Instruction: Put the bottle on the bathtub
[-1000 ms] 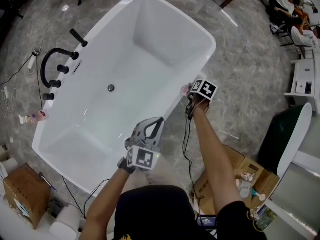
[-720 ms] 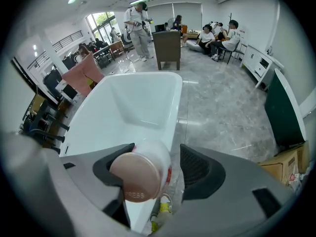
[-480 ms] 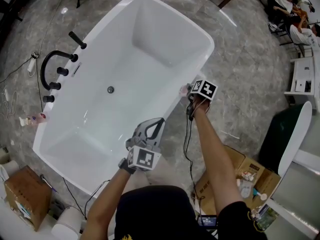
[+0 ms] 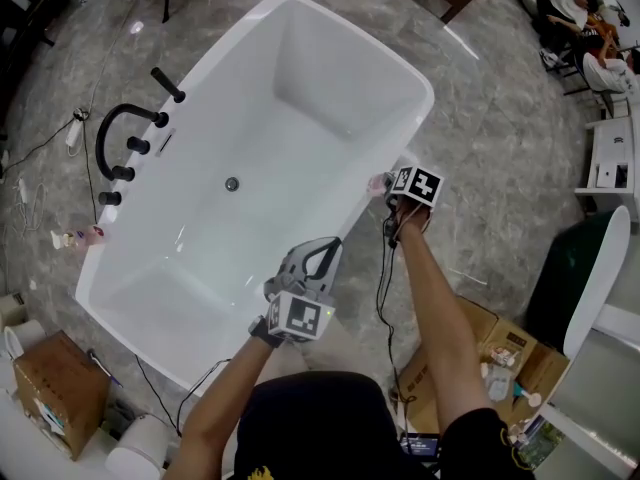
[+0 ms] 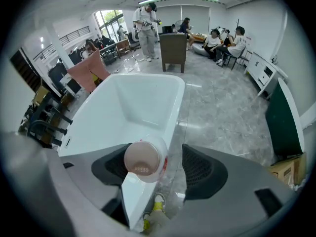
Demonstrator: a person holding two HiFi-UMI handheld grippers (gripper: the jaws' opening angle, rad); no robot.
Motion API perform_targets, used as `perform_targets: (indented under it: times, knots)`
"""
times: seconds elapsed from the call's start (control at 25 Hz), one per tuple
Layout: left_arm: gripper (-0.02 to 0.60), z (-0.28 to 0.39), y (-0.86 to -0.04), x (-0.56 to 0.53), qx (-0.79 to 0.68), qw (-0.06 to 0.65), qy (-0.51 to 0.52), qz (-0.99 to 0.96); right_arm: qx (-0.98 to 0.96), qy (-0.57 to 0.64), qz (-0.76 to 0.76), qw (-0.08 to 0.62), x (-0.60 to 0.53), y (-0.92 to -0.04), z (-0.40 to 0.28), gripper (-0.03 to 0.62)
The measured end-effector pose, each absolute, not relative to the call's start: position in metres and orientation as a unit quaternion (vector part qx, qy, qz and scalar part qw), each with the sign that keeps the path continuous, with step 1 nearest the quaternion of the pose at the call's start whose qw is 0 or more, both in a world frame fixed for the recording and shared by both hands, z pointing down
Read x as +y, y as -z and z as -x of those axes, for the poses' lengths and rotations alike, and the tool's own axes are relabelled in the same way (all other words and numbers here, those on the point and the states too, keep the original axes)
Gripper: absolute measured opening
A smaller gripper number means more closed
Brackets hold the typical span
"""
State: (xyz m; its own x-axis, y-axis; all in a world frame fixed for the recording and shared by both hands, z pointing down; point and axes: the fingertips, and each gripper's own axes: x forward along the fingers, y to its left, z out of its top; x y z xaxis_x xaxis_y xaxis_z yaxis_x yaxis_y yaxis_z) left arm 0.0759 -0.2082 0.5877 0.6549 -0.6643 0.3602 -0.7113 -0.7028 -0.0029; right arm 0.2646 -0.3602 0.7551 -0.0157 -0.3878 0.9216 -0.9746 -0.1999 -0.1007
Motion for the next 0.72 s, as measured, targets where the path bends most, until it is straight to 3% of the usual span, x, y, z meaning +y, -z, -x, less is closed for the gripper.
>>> perform_targets:
  times: [0.72]
  knots:
    - [0.018, -0.057, -0.453, -0.154, -0.354, -0.014, -0.151, -0.923, -0.608, -0.447, -0.622, 0.207, -0.211, -0.621, -0.233, 0.311]
